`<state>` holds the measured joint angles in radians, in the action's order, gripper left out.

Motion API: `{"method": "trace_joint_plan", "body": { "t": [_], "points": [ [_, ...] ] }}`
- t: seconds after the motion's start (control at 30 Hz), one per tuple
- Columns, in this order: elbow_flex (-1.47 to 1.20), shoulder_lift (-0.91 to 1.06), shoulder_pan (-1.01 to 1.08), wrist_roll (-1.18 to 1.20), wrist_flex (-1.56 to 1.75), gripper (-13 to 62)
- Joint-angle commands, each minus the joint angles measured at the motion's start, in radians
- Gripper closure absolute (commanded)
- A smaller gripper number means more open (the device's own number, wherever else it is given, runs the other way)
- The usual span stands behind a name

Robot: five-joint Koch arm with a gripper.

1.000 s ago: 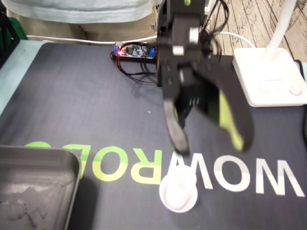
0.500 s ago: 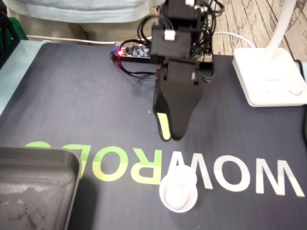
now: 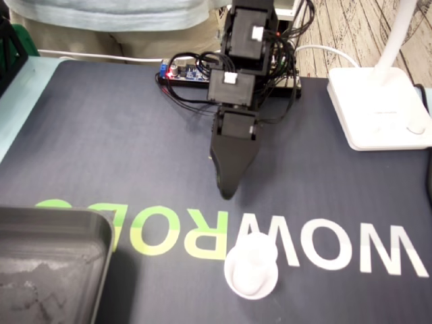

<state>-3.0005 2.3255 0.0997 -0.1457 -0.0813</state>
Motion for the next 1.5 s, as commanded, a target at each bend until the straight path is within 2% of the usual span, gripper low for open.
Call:
{"method": "trace_joint_plan", "body": {
  "t": [0.0,0.57,1.47],
  "points": [
    [-0.009,0.075,-0.002,0.008,0.049,15.1],
    [-0.098,0.075,-0.012,0.009,0.051,15.1],
    [-0.1,0.075,-0.012,0.012,0.049,15.1]
  ]
}}
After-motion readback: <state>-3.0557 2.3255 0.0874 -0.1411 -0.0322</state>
